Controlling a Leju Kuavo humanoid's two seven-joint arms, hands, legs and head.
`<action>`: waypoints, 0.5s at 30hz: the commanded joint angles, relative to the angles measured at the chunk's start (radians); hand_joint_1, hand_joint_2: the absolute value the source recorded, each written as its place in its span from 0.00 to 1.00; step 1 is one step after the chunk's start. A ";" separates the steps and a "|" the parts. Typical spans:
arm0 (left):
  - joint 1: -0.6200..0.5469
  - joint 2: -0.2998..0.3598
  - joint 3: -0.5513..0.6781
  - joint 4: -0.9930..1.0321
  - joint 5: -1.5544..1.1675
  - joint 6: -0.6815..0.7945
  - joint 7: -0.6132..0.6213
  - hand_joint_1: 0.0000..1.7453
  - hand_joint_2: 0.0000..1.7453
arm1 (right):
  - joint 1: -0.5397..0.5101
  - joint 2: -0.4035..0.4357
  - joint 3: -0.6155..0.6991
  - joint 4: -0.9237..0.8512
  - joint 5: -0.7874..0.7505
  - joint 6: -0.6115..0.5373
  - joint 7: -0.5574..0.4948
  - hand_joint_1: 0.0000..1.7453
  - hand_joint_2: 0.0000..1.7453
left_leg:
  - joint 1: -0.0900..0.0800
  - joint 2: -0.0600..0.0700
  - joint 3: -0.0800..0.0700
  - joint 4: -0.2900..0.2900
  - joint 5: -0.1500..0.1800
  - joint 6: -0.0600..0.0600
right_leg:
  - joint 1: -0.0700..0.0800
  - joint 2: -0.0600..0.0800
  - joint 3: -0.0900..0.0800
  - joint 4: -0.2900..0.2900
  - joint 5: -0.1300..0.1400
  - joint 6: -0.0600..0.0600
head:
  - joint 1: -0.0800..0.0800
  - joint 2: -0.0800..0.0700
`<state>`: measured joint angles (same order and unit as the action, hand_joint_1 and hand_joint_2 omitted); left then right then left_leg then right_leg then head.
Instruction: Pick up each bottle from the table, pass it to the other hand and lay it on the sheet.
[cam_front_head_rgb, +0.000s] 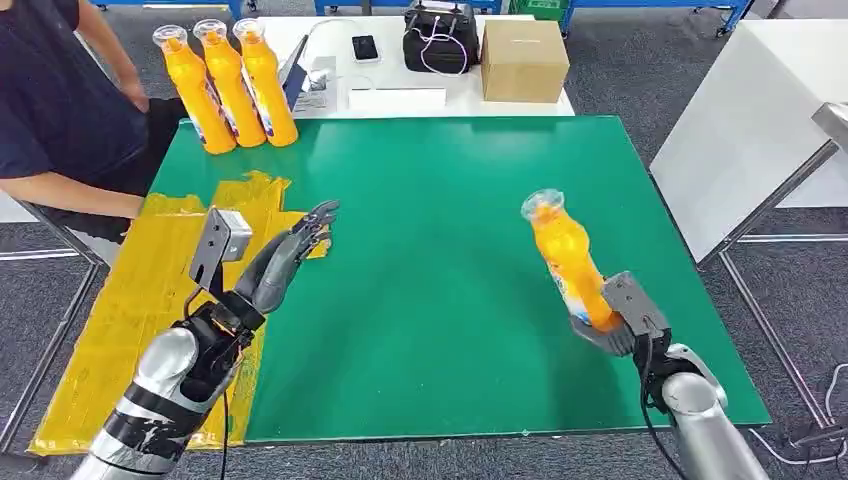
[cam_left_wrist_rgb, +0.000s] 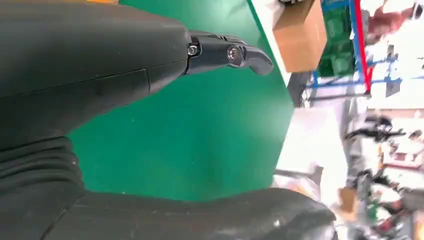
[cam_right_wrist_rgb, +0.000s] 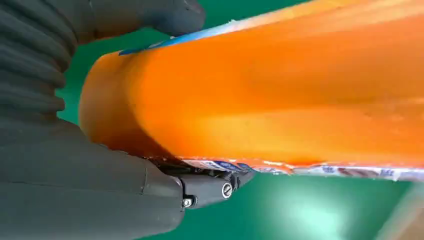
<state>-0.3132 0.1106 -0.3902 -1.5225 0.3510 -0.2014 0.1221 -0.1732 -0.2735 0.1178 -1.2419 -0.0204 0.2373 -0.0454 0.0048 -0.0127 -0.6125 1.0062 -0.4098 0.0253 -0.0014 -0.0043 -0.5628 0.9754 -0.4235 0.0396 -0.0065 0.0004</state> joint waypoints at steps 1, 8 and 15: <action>0.013 -0.051 -0.016 -0.023 0.031 0.031 -0.014 0.00 0.00 | 0.061 0.091 -0.085 -0.306 -0.083 -0.022 -0.006 1.00 1.00 | 0.000 0.001 -0.003 0.001 -0.001 -0.001 | 0.000 0.001 -0.002 0.001 -0.001 0.000 | 0.001 0.000; 0.031 -0.071 -0.011 -0.033 0.072 0.047 -0.023 0.00 0.00 | 0.069 0.107 -0.073 -0.288 -0.098 -0.036 -0.033 1.00 1.00 | 0.000 0.001 -0.005 0.000 -0.001 -0.001 | 0.000 0.001 -0.005 0.000 -0.001 -0.001 | 0.001 0.000; 0.078 -0.157 -0.096 -0.099 0.181 0.128 -0.047 0.00 1.00 | 0.056 0.209 0.067 -0.311 -0.050 -0.130 -0.075 1.00 1.00 | 0.000 0.004 -0.007 0.000 -0.001 -0.001 | 0.000 0.003 -0.008 0.000 0.000 0.000 | 0.001 0.000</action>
<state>-0.2528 0.0343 -0.3975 -1.5888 0.4912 -0.1302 0.0885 -0.0858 -0.1794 0.0648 -1.5415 -0.1118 0.1718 -0.1049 0.0043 -0.0120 -0.6210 1.0063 -0.4099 0.0250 -0.0018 -0.0040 -0.5718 0.9755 -0.4236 0.0397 -0.0057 0.0004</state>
